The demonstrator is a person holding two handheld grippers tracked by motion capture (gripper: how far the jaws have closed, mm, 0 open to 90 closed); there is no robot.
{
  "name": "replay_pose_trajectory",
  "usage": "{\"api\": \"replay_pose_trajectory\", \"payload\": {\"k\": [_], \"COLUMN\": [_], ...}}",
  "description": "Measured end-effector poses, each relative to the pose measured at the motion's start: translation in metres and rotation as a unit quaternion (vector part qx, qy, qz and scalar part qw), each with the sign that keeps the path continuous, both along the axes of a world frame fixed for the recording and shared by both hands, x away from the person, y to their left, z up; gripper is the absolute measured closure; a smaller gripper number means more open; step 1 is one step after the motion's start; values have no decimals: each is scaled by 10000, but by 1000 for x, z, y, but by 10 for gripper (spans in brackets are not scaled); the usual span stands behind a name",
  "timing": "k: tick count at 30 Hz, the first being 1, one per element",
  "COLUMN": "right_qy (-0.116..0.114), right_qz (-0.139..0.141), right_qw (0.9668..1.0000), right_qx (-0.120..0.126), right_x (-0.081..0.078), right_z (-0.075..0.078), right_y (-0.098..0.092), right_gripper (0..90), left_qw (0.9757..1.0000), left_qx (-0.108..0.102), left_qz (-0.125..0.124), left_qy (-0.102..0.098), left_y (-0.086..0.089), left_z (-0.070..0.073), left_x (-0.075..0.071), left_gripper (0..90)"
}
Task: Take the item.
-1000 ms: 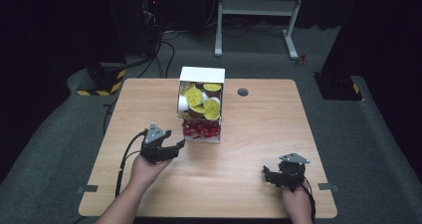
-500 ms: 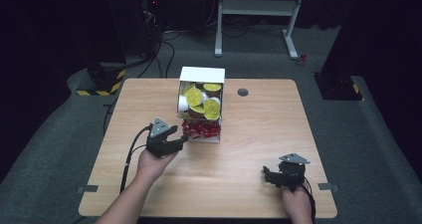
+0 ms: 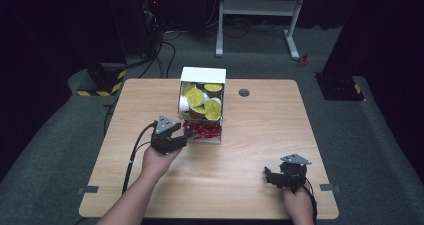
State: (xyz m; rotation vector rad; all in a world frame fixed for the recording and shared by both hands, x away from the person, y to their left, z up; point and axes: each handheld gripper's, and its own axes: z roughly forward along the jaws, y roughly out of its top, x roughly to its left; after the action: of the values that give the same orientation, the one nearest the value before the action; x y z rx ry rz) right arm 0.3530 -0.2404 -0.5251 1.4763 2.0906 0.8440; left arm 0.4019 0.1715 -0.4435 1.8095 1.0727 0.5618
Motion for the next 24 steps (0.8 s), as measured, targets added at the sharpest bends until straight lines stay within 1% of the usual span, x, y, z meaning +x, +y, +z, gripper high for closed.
{"api": "replay_pose_trajectory", "payload": {"k": [2,6,13,17,18,21,22,24], "right_qy": [-3,1,-1,-1,-1,0,-1,-1], "right_qz": [6,1,6,6,5,6,5,6], "right_qw": [10000,10000,10000,10000,10000,10000,10000,10000], "right_qx": [-4,-1,3,4,3,3,3,3], "right_x": [0,0,0,0,0,0,0,0], "right_z": [0,0,0,0,0,0,0,0], "right_y": [0,0,0,0,0,0,0,0], "right_gripper": [77,78,78,77,78,78,78,78], "left_qw": [10000,9999,10000,10000,10000,10000,9999,9998], "left_qx": [-46,36,-34,15,59,52,95,95], "left_qz": [59,122,54,36,30,46,64,85], "left_qy": [20,51,43,3,-43,-66,-91,-119], "left_y": [-2,-3,-3,-3,-3,-3,-3,-3], "left_z": [-1,-4,-6,-7,-7,-8,-9,-10], "left_x": [2,6,6,6,5,3,2,1], "left_gripper": [477,514,579,602,616,645,653,664]}}
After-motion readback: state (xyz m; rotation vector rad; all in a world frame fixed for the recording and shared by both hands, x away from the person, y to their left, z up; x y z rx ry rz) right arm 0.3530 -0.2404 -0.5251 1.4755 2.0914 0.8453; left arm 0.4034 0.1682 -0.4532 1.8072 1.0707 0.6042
